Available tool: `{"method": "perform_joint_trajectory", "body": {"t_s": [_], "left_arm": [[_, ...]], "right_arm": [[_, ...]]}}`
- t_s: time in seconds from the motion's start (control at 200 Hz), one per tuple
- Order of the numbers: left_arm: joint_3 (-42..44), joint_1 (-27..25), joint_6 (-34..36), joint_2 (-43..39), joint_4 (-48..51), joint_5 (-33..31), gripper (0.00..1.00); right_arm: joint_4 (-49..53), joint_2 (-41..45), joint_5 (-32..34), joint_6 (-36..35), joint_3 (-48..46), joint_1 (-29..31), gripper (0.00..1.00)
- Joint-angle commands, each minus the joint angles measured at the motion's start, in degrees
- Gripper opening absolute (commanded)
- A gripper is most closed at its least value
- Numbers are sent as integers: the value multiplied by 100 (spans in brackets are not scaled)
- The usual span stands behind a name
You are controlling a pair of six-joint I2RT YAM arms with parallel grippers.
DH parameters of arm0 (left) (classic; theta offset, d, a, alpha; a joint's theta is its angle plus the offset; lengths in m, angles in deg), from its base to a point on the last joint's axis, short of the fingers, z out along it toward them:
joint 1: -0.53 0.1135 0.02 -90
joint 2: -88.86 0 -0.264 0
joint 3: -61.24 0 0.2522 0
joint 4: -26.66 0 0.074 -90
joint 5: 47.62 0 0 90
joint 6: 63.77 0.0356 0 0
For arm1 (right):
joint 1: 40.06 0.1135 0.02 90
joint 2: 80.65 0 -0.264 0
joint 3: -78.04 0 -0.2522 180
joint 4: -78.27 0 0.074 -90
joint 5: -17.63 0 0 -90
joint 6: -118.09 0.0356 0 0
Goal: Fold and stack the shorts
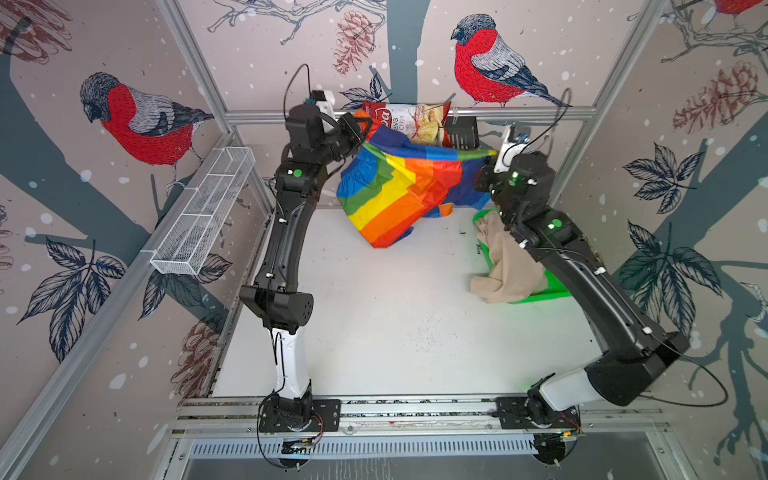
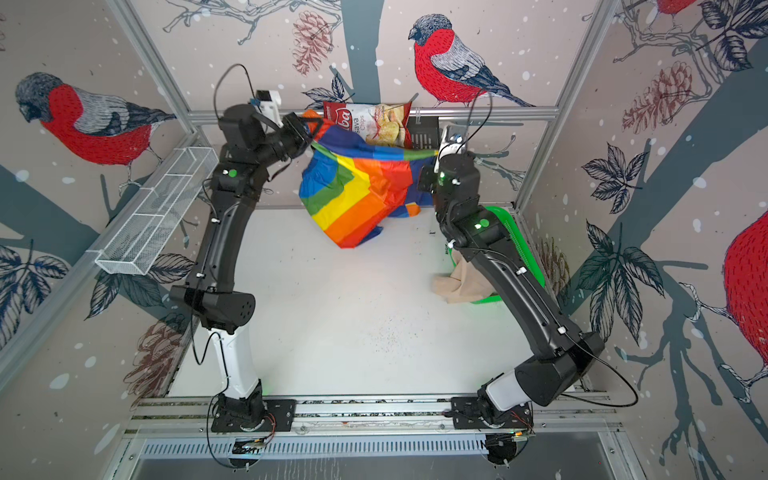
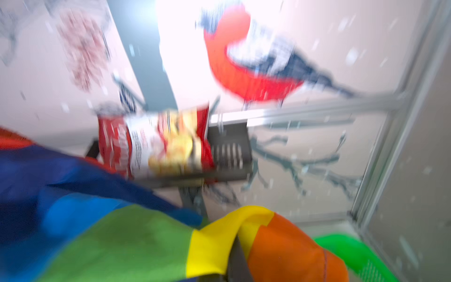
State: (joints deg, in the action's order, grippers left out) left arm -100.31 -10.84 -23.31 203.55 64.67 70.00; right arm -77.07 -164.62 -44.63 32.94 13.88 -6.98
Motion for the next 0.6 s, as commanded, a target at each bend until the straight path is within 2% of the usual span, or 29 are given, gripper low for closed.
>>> {"method": "perform_joint_trajectory", "body": {"t_s": [0.0, 0.05, 0.16, 0.27, 0.345, 0.445, 0.54, 0.595], "left_arm": [[635, 57, 271, -501, 366, 170, 0], [1819, 61, 357, -1090, -18, 216, 0], [5129, 91, 282, -2727, -1473, 191, 0], [7406, 118, 370, -3939, -1529, 67, 0], [8612, 119, 466, -4626, -1174, -20, 0], [9982, 118, 611, -5344, -392, -496, 0], [11196, 119, 513, -5852, -155, -717, 0], [11778, 126, 351, -6022, -220, -605, 0]], "right_arm": [[-170, 327, 23, -253, -288, 47, 0], [-296, 651, -49, -147, -898, 137, 0], [-503, 1510, -62, 299, -2617, 485, 0], [-337, 2143, 158, 1119, -4202, 1115, 0], [-60, 2486, 327, 1909, -5213, 1652, 0], [353, 2682, 368, 2855, -6166, 2223, 0], [786, 2663, 291, 3585, -6736, 2496, 0], [940, 2627, 162, 3882, -6949, 2564, 0]]}}
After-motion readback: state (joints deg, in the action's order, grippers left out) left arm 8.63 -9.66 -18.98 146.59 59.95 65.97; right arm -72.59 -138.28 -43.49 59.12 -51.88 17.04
